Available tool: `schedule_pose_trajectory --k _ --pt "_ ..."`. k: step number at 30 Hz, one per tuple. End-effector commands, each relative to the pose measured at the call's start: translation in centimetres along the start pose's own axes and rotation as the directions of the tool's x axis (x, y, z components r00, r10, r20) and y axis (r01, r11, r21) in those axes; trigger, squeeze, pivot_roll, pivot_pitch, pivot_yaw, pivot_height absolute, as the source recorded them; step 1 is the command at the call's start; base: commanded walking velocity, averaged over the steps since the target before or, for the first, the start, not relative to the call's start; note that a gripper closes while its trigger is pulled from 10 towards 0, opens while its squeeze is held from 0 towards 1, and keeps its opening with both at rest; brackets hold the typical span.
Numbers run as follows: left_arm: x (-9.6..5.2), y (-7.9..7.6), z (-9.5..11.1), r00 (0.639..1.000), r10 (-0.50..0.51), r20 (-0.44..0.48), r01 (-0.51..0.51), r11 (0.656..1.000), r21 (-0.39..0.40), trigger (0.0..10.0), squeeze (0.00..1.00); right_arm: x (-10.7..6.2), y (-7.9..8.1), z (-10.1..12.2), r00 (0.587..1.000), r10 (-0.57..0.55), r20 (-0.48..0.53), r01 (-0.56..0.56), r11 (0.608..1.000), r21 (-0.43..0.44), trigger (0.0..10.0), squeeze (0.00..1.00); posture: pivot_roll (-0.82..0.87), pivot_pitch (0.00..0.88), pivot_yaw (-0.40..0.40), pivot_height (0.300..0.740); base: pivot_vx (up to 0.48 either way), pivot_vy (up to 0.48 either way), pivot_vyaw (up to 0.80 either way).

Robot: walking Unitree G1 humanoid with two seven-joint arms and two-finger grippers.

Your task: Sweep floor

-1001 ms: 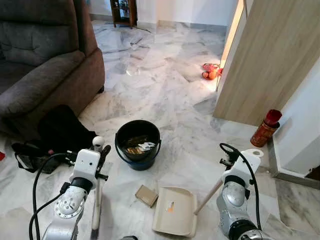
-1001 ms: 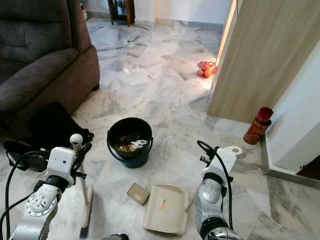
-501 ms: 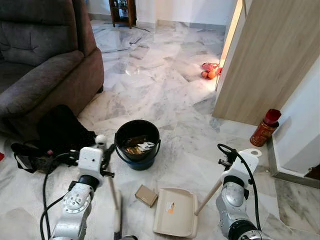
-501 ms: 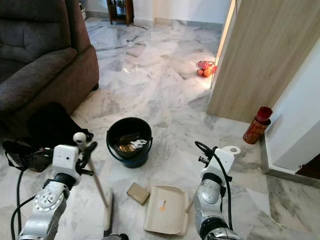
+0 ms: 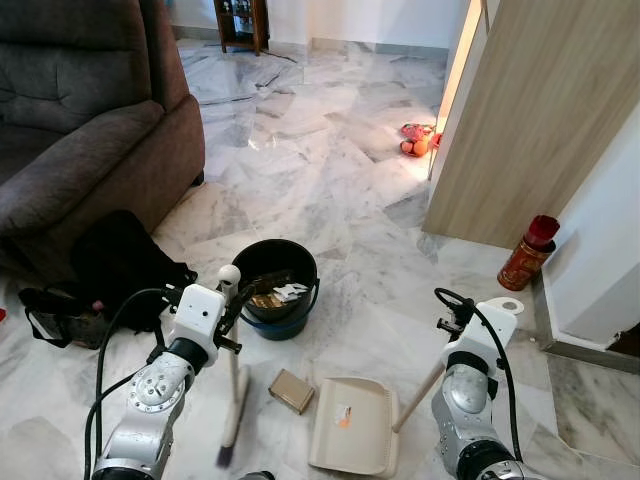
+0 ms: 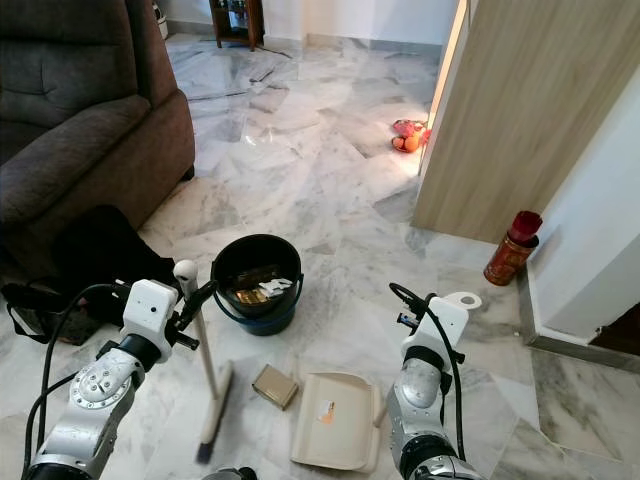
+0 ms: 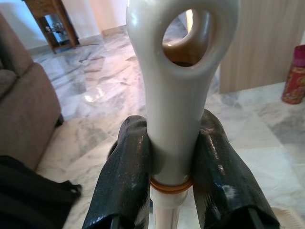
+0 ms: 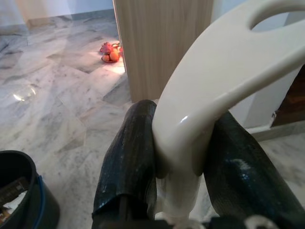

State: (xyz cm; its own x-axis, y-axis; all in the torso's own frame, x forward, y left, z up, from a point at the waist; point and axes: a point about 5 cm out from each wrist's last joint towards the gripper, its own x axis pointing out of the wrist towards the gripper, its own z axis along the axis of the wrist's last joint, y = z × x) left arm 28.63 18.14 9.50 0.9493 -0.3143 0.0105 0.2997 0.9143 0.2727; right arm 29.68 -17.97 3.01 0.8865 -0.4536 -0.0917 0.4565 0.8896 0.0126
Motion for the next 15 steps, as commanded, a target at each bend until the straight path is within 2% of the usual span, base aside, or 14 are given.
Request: schedule_pose_trajectory --k 1,5,9,11,15 --pt "0.1 0.8 0.3 1.000 0.023 0.020 -0.024 0.999 0.024 10.0 0.00 -0.2 0.2 -0.2 1.000 0.005 -0.003 -0.005 1.000 -0.030 10.0 0.00 0.19 0.093 0.003 0.740 0.000 0.000 0.00" --pt "0.0 0.9 0.4 0.999 0.029 0.024 -0.030 0.999 0.027 10.0 0.00 -0.6 0.1 -0.7 1.000 -0.004 -0.009 0.004 0.999 -0.054 10.0 0.00 0.19 0.094 0.003 0.740 0.000 0.000 0.00" --pt "0.0 1.1 0.6 0.998 0.050 0.037 -0.051 0.998 0.034 10.0 0.00 -0.9 0.3 -1.0 1.000 -0.003 -0.021 0.003 0.999 -0.037 10.0 0.00 0.19 0.094 0.003 0.740 0.000 0.000 0.00" --pt "0.0 1.5 0.6 0.996 0.078 0.047 -0.080 0.996 0.045 10.0 0.00 -1.1 0.4 -1.1 1.000 0.001 -0.030 -0.001 1.000 -0.018 10.0 0.00 0.19 0.096 0.005 0.740 0.000 0.000 0.00" --pt "0.2 2.8 0.7 0.982 0.180 0.064 -0.187 0.975 0.119 10.0 0.00 -1.1 0.5 -1.0 1.000 0.004 -0.027 -0.004 1.000 -0.012 10.0 0.00 0.19 0.096 0.006 0.740 0.000 0.000 0.00"
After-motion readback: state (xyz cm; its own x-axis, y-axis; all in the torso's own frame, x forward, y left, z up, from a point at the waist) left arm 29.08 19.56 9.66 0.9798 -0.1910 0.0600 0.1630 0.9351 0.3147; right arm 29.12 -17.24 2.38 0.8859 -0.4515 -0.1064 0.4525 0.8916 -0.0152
